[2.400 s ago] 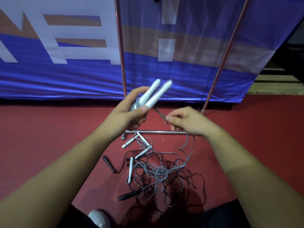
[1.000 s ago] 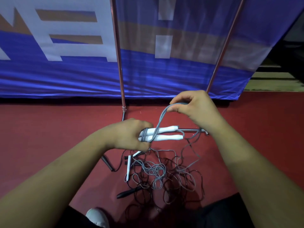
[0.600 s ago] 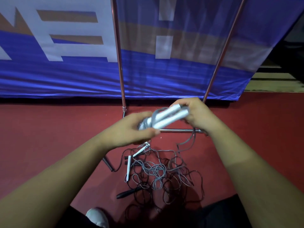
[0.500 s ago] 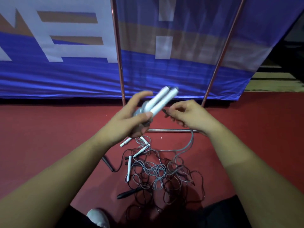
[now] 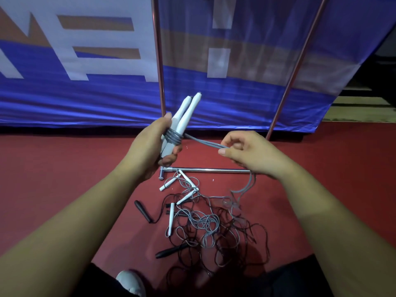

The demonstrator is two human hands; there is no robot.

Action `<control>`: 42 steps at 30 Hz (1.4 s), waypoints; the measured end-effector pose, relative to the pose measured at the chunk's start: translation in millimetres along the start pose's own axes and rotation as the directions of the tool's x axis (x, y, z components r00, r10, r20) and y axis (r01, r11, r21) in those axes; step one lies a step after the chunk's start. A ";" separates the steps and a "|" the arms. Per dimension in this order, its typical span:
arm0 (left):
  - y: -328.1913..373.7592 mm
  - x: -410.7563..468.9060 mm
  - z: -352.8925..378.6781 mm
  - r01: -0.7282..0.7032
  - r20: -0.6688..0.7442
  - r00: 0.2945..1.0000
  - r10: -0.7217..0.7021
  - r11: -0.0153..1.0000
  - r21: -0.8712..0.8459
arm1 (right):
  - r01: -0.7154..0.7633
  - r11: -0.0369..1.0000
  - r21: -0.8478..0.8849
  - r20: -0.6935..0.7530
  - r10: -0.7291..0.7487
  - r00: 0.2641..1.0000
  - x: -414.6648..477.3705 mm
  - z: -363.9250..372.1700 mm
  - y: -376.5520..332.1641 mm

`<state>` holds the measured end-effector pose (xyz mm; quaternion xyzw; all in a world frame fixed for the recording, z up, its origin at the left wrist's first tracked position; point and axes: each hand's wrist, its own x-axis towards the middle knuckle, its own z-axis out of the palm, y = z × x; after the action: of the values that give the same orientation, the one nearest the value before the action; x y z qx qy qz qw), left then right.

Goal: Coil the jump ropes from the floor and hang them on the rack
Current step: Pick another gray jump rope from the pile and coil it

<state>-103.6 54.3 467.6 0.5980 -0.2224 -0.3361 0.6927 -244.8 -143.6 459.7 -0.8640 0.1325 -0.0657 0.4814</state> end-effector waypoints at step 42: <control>-13.7 25.1 -20.8 -0.056 -0.148 0.976 0.159 0.844 0.534 | 0.126 0.913 -0.388 -0.131 -0.190 0.973 -18.6 -4.4 -41.5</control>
<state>-74.7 49.2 447.9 0.7802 -0.2734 -0.1652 0.5379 -256.7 -121.0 497.5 -0.9397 0.1117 -0.1494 0.2866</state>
